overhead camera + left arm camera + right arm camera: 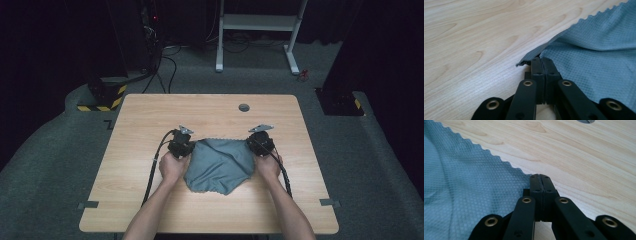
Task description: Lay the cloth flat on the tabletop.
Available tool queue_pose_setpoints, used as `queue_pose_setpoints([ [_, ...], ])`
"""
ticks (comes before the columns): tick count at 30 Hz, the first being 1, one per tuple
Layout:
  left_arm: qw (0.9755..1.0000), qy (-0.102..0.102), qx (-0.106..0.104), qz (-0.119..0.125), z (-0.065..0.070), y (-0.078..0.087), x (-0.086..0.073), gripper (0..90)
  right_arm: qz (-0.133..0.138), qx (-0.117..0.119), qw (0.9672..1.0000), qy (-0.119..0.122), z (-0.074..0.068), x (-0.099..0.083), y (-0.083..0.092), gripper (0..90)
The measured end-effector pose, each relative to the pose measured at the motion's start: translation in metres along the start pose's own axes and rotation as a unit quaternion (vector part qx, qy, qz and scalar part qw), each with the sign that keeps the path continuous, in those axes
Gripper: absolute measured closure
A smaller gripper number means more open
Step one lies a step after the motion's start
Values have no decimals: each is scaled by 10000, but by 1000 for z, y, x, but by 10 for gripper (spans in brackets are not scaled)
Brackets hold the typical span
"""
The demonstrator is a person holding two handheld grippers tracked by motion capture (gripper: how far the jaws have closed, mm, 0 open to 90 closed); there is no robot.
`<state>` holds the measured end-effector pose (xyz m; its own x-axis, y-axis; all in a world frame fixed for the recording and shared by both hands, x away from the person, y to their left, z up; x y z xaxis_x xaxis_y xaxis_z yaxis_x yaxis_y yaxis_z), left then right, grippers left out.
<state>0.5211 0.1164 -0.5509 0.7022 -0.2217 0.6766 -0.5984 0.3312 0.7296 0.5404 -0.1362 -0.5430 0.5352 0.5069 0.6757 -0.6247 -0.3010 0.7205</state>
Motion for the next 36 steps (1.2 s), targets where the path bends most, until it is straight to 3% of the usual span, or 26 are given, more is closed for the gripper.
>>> queue_pose_setpoints([
  [3, 10000, -38, -62, -57, 1, 0, -4, 848, -59, -80, 10000, -6, 1, 2, -5, 898],
  [5, 9999, -48, -97, -90, 3, 1, -7, 760, -121, -78, 9999, -19, 2, 1, -9, 889],
  [7, 9997, -105, -185, -85, 6, 6, -11, 720, -229, -49, 9997, -73, 1, -3, -12, 831],
  [9, 9994, -243, -258, -56, 11, 12, -16, 681, -163, -14, 9998, -106, 0, -5, -10, 802],
  [13, 9984, -411, -381, -8, 17, 27, -28, 626, 76, 66, 9999, -29, -6, -7, 6, 769],
  [16, 9975, -385, -589, 39, 25, 41, -45, 618, 309, 317, 9990, 36, -17, -14, 26, 768],
  [19, 9968, -509, -608, 34, 32, 50, -62, 617, 371, 569, 9974, 229, -33, -28, 43, 748],
  [21, 9961, -624, -620, 69, 34, 58, -71, 626, 367, 680, 9962, 411, -43, -39, 53, 726],
  [25, 9956, -767, -539, -55, 39, 60, -84, 644, 158, 801, 9956, 463, -55, -61, 58, 677],
  [27, 9945, -949, -437, -119, 41, 57, -86, 688, -6, 678, 9960, 583, -56, -67, 54, 694],
  [28, 9941, -978, -447, -120, 40, 57, -86, 736, -111, 666, 9959, 597, -55, -70, 49, 755],
  [31, 9931, -1075, -452, -136, 41, 57, -86, 866, -77, 678, 9955, 653, -52, -68, 46, 889],
  [36, 9941, -988, -432, -121, 37, 57, -85, 900, -54, 576, 9959, 693, -47, -50, 41, 897],
])
Point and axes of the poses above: each handheld gripper's, and its own axes: y roughly backward along the jaws, x roughly out of its top, z roughly to its right, the point moved 7 cm from there along -y, roughly forward along the jaws, and after that the axes turned 6 degrees about y, right-handed, at the moved point
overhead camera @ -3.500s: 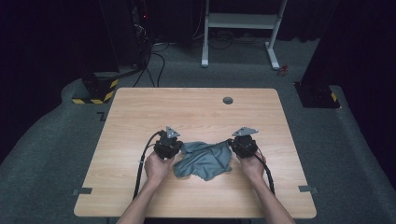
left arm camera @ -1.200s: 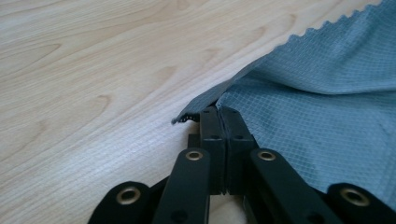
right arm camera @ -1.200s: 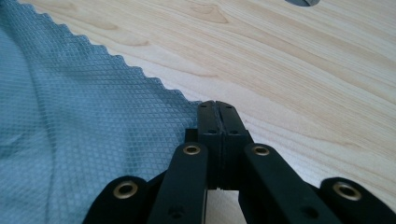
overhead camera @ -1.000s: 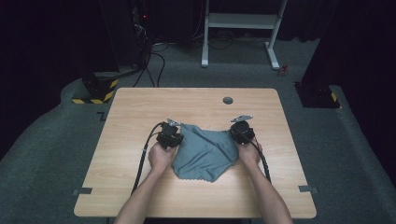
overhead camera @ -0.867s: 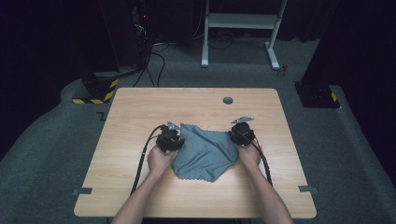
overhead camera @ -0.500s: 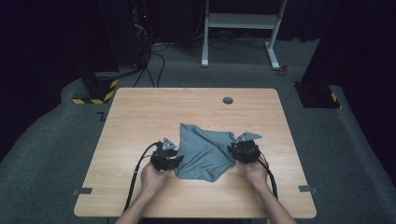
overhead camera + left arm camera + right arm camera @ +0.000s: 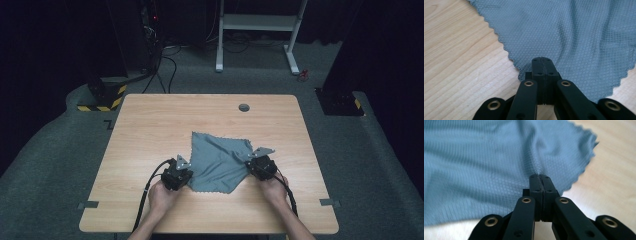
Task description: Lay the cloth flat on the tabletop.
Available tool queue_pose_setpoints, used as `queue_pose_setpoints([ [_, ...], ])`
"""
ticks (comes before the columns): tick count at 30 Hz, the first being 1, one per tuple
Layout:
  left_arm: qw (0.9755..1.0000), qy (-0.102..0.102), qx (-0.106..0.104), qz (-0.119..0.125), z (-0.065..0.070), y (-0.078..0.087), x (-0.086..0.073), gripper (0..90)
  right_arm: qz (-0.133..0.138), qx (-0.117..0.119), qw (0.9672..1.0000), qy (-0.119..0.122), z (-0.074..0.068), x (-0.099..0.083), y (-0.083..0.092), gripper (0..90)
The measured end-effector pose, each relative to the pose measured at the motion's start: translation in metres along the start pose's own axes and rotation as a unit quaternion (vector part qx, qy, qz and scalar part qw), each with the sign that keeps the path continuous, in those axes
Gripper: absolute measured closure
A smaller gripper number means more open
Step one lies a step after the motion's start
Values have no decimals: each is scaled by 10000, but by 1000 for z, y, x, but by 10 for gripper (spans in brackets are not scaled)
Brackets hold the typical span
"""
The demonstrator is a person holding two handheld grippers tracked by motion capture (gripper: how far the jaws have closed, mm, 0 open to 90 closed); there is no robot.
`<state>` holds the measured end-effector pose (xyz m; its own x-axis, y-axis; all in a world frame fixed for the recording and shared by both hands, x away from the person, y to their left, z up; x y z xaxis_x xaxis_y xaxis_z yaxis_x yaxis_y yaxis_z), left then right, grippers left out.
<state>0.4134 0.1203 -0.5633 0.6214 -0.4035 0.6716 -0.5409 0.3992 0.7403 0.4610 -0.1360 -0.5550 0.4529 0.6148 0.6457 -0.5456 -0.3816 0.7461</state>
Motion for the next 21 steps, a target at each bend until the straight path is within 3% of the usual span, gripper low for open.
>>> queue_pose_setpoints([
  [4, 9997, 148, 155, 142, -7, 2, -1, 900, 50, -74, 9999, 73, 5, 21, -8, 894],
  [6, 9992, 231, 249, 232, -10, 2, -2, 891, -24, -101, 9999, 46, 7, 28, -22, 861],
  [9, 9987, 354, 17, 372, -10, 3, -6, 692, -26, -180, 9995, -246, 10, 27, -29, 667],
  [11, 9986, 283, 184, 404, -11, 3, -9, 593, 238, -191, 9990, -341, 6, 26, -19, 637],
  [13, 9978, 393, 212, 499, -13, 3, -11, 526, 536, 27, 9977, -413, -4, 23, -4, 655],
  [14, 9973, 485, 190, 526, -13, 3, -12, 504, 588, 134, 9977, -313, -12, 21, 2, 667],
  [17, 9962, 533, 223, 655, -14, 2, -14, 458, 456, 382, 9982, 16, -35, 12, 8, 666],
  [18, 9956, 609, 250, 659, -14, 1, -14, 446, 440, 417, 9981, 48, -39, 11, 7, 664],
  [21, 9959, 584, 269, 640, -14, 2, -14, 417, 301, 422, 9986, 54, -44, 8, -2, 669],
])
Point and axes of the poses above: each handheld gripper's, and its own axes: y roughly backward along the jaws, x roughly out of its top, z roughly to its right, the point moved 7 cm from there along -y, roughly forward along the jaws, and after that the axes turned 6 degrees about y, right-handed, at the moved point
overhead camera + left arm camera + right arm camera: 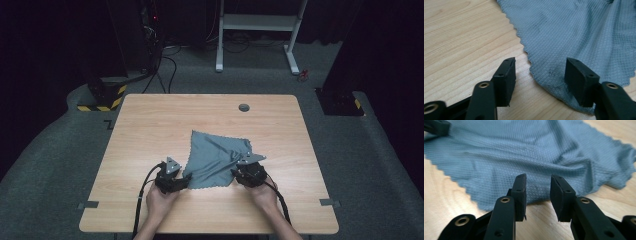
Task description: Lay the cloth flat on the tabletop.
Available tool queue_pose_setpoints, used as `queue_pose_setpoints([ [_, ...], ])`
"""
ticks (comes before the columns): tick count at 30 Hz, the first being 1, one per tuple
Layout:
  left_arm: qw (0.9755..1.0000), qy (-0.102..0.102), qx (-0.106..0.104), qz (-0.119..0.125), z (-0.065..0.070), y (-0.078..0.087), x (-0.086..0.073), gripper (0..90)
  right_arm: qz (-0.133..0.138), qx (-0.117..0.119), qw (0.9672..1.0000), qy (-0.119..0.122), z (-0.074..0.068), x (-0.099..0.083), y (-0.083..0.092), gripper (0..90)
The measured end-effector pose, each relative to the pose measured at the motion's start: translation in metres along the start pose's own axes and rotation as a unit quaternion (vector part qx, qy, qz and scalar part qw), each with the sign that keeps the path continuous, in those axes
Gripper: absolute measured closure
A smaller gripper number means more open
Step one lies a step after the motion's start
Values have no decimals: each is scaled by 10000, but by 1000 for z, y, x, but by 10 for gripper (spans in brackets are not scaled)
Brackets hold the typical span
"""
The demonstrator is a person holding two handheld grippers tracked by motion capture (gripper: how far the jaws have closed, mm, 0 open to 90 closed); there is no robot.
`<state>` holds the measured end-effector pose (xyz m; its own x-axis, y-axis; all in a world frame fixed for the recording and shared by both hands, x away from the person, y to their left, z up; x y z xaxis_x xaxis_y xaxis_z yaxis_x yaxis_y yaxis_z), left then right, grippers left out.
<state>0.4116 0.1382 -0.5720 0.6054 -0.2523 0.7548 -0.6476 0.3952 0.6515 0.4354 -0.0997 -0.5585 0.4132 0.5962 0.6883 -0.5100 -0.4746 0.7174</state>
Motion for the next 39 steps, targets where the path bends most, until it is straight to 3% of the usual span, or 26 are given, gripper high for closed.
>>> queue_pose_setpoints([
  [2, 10000, 24, -5, -4, 1, 0, 0, 400, -74, 39, 10000, -42, 1, -1, -6, 765],
  [4, 10000, 18, -1, -1, 1, 0, 0, 398, -116, 2, 9997, 197, 0, -1, -9, 888],
  [5, 10000, 14, -5, -7, 1, 0, 0, 398, -176, -57, 9995, 264, 0, 0, -8, 900],
  [8, 10000, 17, -8, -1, 1, 0, 0, 396, -276, -65, 9988, 389, -2, 1, -7, 900],
  [14, 10000, 29, -20, 6, 1, 0, 0, 391, 7, -3, 9993, 379, -2, 21, 7, 900],
  [17, 10000, 25, -16, 5, 1, -1, 0, 384, -22, 26, 9991, 417, -3, 32, 7, 898],
  [21, 10000, 19, -16, 8, 1, -1, 0, 383, -181, 124, 9996, 199, -6, 21, -7, 728],
  [23, 10000, 18, -15, 8, 1, -1, 0, 383, -311, 62, 9994, 165, -5, 14, -15, 696],
  [25, 10000, 20, -14, 10, 1, -1, 0, 383, -299, 56, 9995, 118, -4, 12, -18, 711],
  [26, 10000, 20, -13, 6, 1, -1, 0, 383, -312, 73, 9994, 103, -4, 12, -18, 766],
  [28, 10000, 17, -15, 2, 1, -1, 0, 377, -367, 1, 9989, 303, -6, 14, -19, 880],
  [31, 10000, 16, -15, -7, 1, -1, 0, 377, -544, -47, 9967, 597, -8, 17, -19, 889],
  [36, 10000, 29, -13, -5, 2, -1, 0, 376, -341, 208, 9984, 398, -3, 42, -8, 888],
  [39, 10000, 53, 28, -10, 3, -3, 2, 372, -457, 161, 9964, 692, -5, 64, -9, 887],
])
Point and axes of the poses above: each handheld gripper's, and its own axes: y roughly backward along the jaws, x roughly out of its top, z roughly to its right, the point moved 7 cm from there along -y, roughly forward along the jaws, and after that the axes turned 6 degrees about y, right-handed, at the moved point
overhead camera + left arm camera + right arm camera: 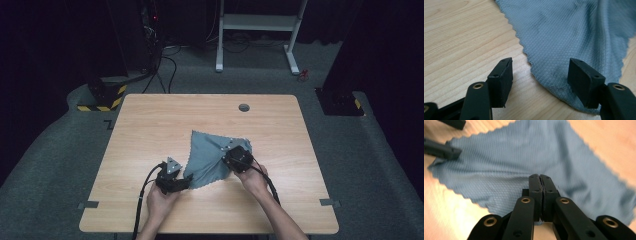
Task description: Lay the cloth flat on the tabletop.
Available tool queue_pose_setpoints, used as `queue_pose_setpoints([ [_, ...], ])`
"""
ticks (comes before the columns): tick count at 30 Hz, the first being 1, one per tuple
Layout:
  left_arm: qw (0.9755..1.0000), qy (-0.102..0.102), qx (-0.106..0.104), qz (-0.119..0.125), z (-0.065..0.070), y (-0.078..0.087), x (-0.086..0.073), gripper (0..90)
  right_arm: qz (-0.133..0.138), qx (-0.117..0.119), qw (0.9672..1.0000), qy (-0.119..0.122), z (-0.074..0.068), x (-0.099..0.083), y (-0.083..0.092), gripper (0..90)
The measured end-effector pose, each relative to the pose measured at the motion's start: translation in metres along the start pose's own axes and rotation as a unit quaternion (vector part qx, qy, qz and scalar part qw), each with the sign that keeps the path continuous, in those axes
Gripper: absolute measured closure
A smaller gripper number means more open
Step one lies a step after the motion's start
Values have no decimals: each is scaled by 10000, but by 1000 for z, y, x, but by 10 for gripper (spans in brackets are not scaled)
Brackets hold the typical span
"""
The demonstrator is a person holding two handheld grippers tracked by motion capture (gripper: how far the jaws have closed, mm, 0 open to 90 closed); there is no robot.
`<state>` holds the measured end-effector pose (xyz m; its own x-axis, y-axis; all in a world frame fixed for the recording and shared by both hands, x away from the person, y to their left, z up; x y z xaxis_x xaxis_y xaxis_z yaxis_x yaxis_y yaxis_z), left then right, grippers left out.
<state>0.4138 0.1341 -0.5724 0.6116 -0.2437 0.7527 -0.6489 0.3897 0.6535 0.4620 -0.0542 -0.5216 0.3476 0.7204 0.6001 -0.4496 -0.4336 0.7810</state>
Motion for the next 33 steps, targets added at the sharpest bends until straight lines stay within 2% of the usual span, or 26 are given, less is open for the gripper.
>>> queue_pose_setpoints([
  [2, 10000, 32, 55, 9, 1, -3, 3, 373, -85, -102, 9996, 242, 3, 18, -10, 887],
  [4, 10000, 58, 58, 12, 3, -5, 4, 373, -154, -51, 9989, 433, 5, 30, -24, 886],
  [6, 10000, 73, 50, 26, 3, -5, 4, 373, -250, -79, 9986, 462, 5, 37, -41, 878],
  [8, 10000, 64, 50, 16, 3, -5, 4, 372, -288, 70, 9993, 238, 4, 37, -58, 847],
  [10, 10000, 64, 49, 18, 3, -5, 4, 373, -282, 163, 9994, 94, 3, 36, -66, 792],
  [13, 10000, 61, 47, 15, 3, -5, 4, 372, -29, 159, 9999, -11, 1, 35, -60, 769],
  [17, 10000, 62, 47, 12, 3, -5, 4, 372, 526, -4, 9984, -201, 5, 30, -27, 811],
  [18, 10000, 68, 48, 19, 3, -5, 4, 373, 603, 0, 9980, -202, 5, 26, -19, 831],
  [20, 10000, 67, 48, 19, 3, -5, 4, 372, 536, -24, 9985, -64, 3, 15, -10, 865],
  [24, 10000, 66, 49, 19, 3, -5, 4, 372, 223, 150, 9996, -79, -2, -6, -17, 884],
  [27, 10000, 52, 48, 5, 3, -5, 4, 372, 88, 206, 9996, -191, -2, -9, -32, 878],
  [33, 10000, 49, 48, 3, 3, -5, 4, 372, 297, -125, 9976, -615, 13, 1, -43, 850],
])
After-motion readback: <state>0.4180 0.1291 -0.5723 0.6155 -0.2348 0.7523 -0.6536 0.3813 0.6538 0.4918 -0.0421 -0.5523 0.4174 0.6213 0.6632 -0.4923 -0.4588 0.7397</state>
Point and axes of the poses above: each handheld gripper's, and its own axes: y roughly backward along the jaws, x roughly out of its top, z roughly to its right, the point moved 7 cm from there along -y, roughly forward along the jaws, and after that the axes turned 6 degrees about y, right-handed, at the moved point
